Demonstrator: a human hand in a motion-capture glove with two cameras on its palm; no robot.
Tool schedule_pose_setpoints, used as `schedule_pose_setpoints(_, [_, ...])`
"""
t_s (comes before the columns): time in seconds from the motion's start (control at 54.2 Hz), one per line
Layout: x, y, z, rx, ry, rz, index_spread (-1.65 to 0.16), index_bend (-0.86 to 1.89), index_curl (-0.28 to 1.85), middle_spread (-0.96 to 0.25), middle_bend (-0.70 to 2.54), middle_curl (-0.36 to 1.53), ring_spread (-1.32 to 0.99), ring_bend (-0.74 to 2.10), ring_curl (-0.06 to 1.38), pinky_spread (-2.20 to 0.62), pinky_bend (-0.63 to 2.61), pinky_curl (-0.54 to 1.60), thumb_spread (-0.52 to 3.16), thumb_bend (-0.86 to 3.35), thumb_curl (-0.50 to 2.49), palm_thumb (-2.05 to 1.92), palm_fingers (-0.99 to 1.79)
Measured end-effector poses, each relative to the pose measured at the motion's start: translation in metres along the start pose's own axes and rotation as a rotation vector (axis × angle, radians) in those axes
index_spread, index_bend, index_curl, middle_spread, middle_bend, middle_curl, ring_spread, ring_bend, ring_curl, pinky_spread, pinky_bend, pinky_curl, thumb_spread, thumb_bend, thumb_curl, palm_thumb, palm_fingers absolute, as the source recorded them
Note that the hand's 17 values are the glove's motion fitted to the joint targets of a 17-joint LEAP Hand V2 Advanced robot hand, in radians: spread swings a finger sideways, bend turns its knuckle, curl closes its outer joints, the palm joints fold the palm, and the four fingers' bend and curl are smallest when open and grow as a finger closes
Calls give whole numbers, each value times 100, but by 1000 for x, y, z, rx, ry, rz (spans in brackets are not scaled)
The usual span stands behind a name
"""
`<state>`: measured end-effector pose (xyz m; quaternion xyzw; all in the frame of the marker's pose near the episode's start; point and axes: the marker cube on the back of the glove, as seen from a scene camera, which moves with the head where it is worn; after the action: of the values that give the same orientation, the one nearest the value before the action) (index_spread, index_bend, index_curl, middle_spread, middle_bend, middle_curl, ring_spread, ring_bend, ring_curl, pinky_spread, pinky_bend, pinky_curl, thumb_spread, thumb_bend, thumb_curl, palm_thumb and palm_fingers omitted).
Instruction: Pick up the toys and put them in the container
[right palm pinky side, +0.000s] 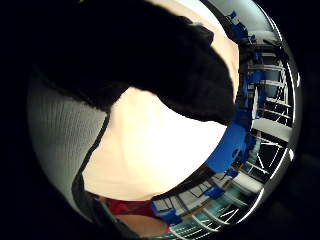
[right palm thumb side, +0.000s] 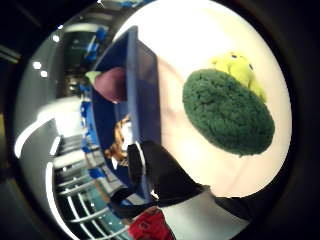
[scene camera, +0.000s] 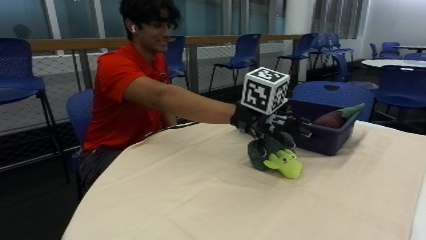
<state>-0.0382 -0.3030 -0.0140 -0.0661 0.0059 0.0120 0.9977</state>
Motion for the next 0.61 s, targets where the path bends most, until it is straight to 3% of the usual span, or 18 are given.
schedule_pose_setpoints(0.35, [-10,-22,55,-120,135,22,-34,10,13,-5,8,20,6,34,30,5,139,39,103,-4,24,-4,-14])
schedule_pose_setpoints(0.516, [-8,-21,60,-62,167,71,-38,34,22,-6,11,18,5,40,32,-4,130,36,116,0,27,5,6])
schedule_pose_setpoints(0.609, [-7,-20,56,1,198,70,-38,51,28,-11,14,17,-1,56,34,-12,118,31,127,7,31,17,32])
